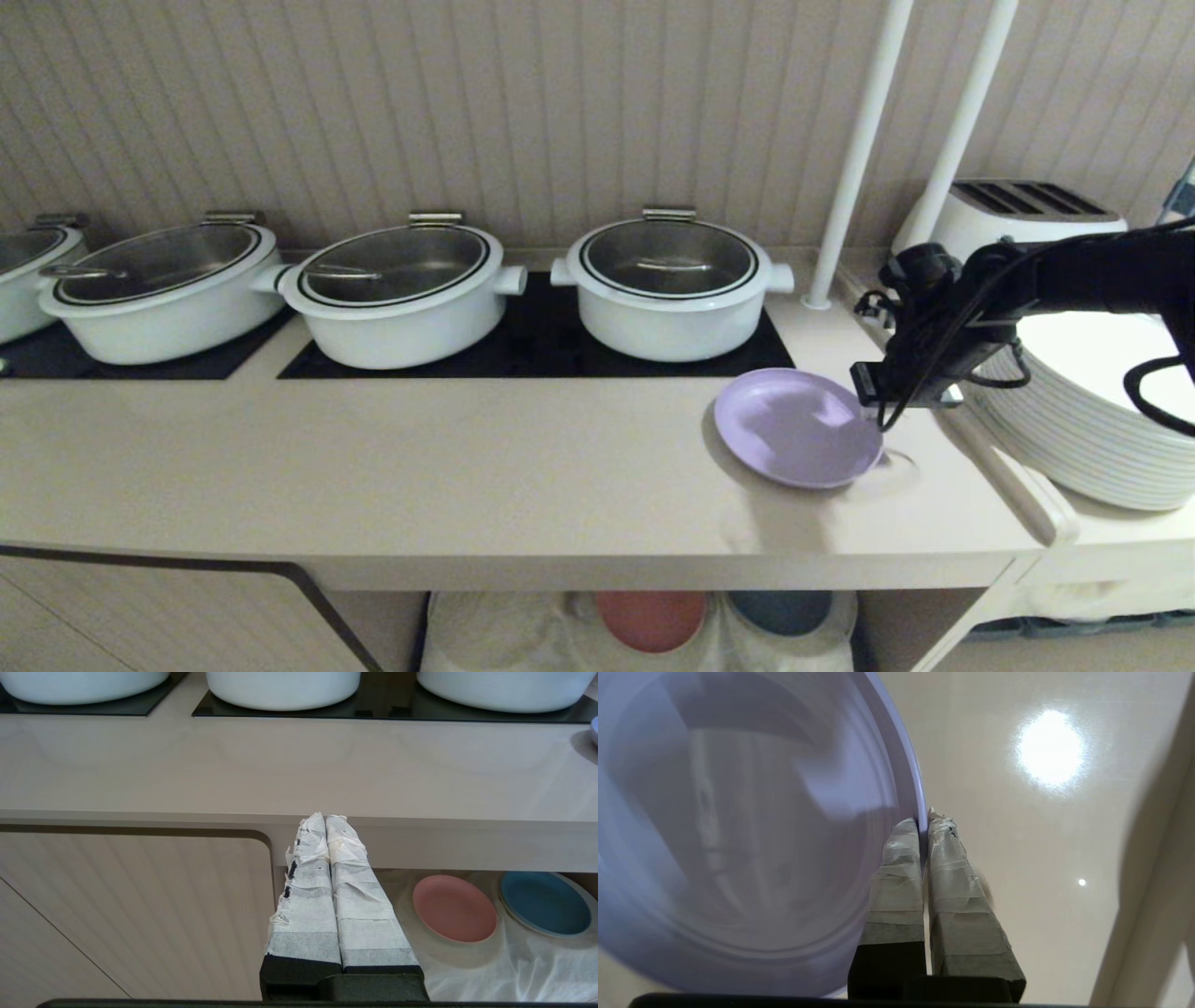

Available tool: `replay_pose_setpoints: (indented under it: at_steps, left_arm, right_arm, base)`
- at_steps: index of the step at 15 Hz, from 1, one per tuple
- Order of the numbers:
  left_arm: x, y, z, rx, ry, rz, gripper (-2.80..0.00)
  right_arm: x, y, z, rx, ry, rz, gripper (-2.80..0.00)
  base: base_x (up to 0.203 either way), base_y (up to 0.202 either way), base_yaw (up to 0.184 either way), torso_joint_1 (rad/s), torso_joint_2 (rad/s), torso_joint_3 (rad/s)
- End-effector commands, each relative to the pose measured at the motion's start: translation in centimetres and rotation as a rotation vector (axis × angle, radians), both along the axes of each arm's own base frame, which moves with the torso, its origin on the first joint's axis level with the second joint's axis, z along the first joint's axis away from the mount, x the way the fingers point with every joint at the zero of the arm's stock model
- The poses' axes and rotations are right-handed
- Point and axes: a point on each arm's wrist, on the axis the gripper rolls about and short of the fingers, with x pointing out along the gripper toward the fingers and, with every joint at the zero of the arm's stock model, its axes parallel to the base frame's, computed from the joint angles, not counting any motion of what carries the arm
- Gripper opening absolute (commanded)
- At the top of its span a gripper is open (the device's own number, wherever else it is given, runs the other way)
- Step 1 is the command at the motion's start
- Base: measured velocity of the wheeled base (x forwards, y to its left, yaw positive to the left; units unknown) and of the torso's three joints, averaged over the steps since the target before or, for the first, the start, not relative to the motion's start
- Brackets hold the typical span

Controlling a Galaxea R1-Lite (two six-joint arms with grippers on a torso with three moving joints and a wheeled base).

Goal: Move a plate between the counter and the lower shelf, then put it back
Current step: Pick up the plate

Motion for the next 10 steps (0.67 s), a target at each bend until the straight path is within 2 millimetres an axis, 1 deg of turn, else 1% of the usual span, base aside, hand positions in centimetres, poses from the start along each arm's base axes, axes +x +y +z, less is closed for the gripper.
replay_pose_setpoints:
  at_steps: [1, 4, 8, 10]
  left_arm:
    - [0.0, 0.0, 0.0, 0.0, 0.001, 0.001, -2.8]
    - [0.0, 0.0, 0.0, 0.0, 0.001, 0.001, -2.8]
    - [0.0, 0.0, 0.0, 0.0, 0.001, 0.001, -2.8]
    - [0.0, 0.0, 0.0, 0.0, 0.001, 0.001, -2.8]
  right_arm:
    - [-0.9, 0.0, 1.4, 0.009, -0.025, 0.004, -2.8]
    - [-2.5, -0.1, 2.1, 0.027, -0.013, 0.013, -2.8]
    - [-4.6, -0.2, 3.2, 0.101, 0.0, -0.044, -2.8]
    - [-5.7, -0.3, 3.4, 0.119, 0.016, -0.072, -2.8]
  base:
    - [0.0, 0.0, 0.0, 0.0, 0.0, 0.0]
    - [0.0, 0.0, 0.0, 0.0, 0.0, 0.0]
    - [0.0, 0.0, 0.0, 0.0, 0.0, 0.0]
    - [0.0, 0.0, 0.0, 0.0, 0.0, 0.0]
